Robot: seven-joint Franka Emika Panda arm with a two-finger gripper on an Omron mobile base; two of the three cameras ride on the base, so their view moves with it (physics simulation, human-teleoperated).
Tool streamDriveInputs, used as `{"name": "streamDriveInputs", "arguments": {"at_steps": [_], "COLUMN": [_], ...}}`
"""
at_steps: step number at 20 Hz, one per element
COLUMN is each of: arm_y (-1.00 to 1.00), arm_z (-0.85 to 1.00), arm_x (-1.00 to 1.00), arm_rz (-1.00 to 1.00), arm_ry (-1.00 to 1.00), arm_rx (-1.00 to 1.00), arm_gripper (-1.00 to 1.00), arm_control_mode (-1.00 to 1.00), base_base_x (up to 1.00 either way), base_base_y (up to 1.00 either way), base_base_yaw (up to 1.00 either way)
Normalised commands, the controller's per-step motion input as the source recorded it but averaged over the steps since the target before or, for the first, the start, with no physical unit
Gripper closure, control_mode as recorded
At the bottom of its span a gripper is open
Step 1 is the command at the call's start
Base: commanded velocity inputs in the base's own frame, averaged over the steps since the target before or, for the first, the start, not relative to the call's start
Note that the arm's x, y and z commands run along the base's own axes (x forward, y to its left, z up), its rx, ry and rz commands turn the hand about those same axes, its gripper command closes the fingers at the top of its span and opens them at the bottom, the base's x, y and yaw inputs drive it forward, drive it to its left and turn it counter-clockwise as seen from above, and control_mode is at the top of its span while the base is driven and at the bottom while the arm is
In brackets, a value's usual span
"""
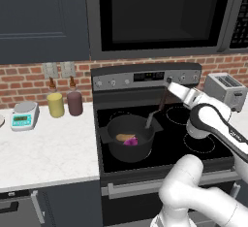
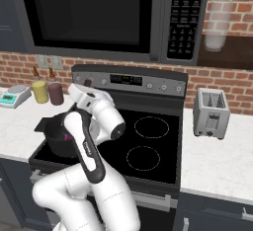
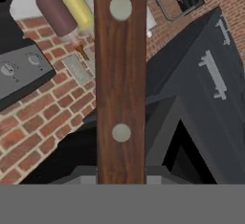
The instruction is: Put the sweet potato and onion in the pot. Retrieve the spatula and lightly stir the vegetables in the pot.
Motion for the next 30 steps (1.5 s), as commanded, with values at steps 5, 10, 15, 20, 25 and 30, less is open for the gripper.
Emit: {"name": "streamDriveInputs", "arguments": {"at_steps": [5,10,15,20,25,30], "arm_y": [0.22,0.40,0.09,0.05,0.20,0.03], "arm_z": [-0.01,0.00,-0.03,-0.18,-0.47,-0.25], "arm_x": [-0.14,-0.25,-0.06,0.00,0.00,0.00], "arm_rz": [0.00,0.03,0.03,0.00,0.00,0.00], "arm_ry": [-0.30,-0.01,0.05,0.08,0.10,0.02], "arm_rx": [-0.04,-0.09,-0.04,-0.03,-0.09,-0.02], "arm_gripper": [1.00,1.00,1.00,1.00,1.00,1.00], "arm_control_mode": [-1.00,-1.00,-1.00,-1.00,-1.00,-1.00], "base_base_x": [0.00,0.00,0.00,0.00,0.00,0.00], "base_base_y": [0.00,0.00,0.00,0.00,0.00,0.00], "base_base_yaw": [0.00,0.00,0.00,0.00,0.00,0.00]}}
